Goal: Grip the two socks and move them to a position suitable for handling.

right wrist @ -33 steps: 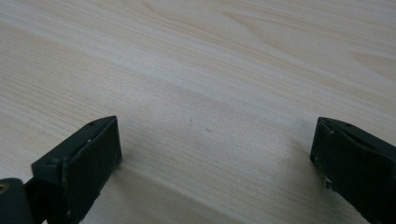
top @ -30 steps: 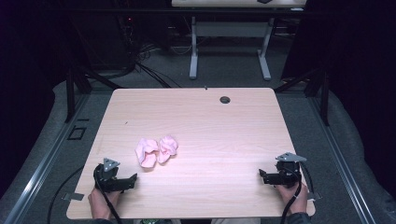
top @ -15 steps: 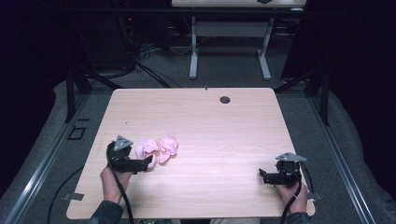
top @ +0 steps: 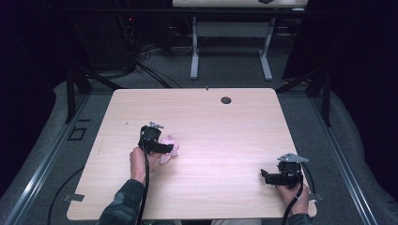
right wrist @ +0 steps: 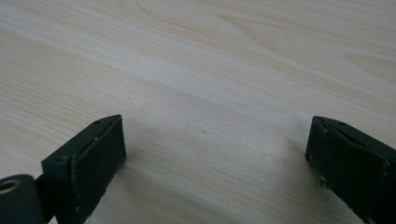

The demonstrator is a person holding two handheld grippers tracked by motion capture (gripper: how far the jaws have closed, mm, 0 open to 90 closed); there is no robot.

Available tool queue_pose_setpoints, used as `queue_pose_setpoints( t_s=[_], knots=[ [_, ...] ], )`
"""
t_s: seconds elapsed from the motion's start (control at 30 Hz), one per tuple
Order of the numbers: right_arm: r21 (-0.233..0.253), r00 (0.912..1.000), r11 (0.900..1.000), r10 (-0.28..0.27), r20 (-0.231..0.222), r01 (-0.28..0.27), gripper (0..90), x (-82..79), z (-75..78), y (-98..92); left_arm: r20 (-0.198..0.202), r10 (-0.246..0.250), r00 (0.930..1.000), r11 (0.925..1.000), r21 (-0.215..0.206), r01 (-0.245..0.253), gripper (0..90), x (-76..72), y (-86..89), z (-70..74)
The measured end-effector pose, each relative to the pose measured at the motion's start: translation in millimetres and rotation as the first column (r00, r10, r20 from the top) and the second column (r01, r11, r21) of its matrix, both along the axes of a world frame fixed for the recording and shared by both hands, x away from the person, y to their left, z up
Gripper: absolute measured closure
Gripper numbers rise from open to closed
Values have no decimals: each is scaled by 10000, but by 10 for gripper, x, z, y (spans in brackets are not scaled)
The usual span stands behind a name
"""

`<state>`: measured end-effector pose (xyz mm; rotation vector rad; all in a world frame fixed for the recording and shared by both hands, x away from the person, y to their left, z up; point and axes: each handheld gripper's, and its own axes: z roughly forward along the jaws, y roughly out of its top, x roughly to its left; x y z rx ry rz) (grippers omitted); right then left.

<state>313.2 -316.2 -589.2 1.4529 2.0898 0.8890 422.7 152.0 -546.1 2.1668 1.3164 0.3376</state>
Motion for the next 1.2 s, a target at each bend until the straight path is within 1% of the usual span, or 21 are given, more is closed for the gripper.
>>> queue_pose_setpoints(
  t_s=[0.07,0.13,0.17,0.2,0.27,0.37,0.47,0.57,0.6,0.77,0.8,0.83,0.87,0.93,0.97,1.0,1.07,1.1,1.13,1.17,1.2],
  knots=[
    [8,10000,10000,2,0,-2,45,1,0,0,-141,34,9999,9999,107,-32,295,12,-21,-24],
    [8,10000,10000,-3,-6,3,47,-1,1,0,-299,-139,9995,9989,441,152,374,24,-84,-57],
    [8,10000,10000,-3,-6,3,47,-1,1,0,-299,-139,9995,9989,441,152,407,24,-84,-57],
    [25,10000,10000,-17,4,17,48,-2,0,0,-306,-174,9994,9983,559,191,407,24,-108,-61],
    [-21,10000,10000,-2,-22,2,50,-2,4,-4,-445,-237,9987,9969,740,270,469,28,-159,-92],
    [-26,10000,10000,-3,-2,3,51,-1,3,-5,-435,-305,9986,9958,849,341,567,15,-208,-137],
    [22,10000,10000,-10,-13,10,57,-3,4,-6,-277,-419,9987,9948,914,443,710,-5,-247,-142],
    [20,10000,10000,-23,13,23,59,-2,3,-6,-133,-580,9982,9942,897,590,788,-14,-255,-124],
    [20,10000,10000,-23,13,23,59,-2,3,-6,-133,-580,9982,9942,897,590,805,-14,-255,-124],
    [16,10000,10000,-30,11,30,65,-3,4,-9,485,-815,9955,9945,697,780,821,-112,-247,41],
    [21,10000,10000,-51,9,51,68,-3,5,-11,664,-1054,9922,9933,536,1020,822,-179,-273,127],
    [21,10000,10000,-51,9,51,68,-3,5,-11,664,-1054,9922,9933,536,1020,822,-179,-273,127],
    [34,10000,10000,-54,7,54,68,-3,5,-11,817,-1208,9893,9919,494,1170,822,-226,-301,181],
    [33,10000,10000,-78,-4,78,69,-4,6,-11,949,-1644,9818,9864,116,1640,822,-318,-371,291],
    [33,10000,10000,-78,-4,78,69,-4,6,-11,949,-1644,9818,9864,116,1640,821,-318,-371,291],
    [29,10000,10000,-87,0,87,71,-4,6,-11,939,-2100,9732,9772,-117,2120,821,-392,-453,365],
    [43,9999,9999,-101,11,100,71,-3,6,-10,966,-2466,9643,9679,-254,2501,819,-458,-532,407],
    [43,9999,9999,-101,11,100,71,-3,6,-10,966,-2466,9643,9679,-254,2501,818,-458,-532,407],
    [55,10000,9999,-96,15,96,73,-3,5,-10,768,-2978,9515,9520,-507,3020,814,-512,-634,414],
    [38,9999,9999,-142,35,142,74,-4,4,-9,768,-2978,9515,9520,-507,3020,812,-512,-634,414],
    [38,9999,9999,-142,35,142,74,-4,4,-9,637,-3243,9438,9422,-667,3282,812,-537,-693,401]
  ],
)
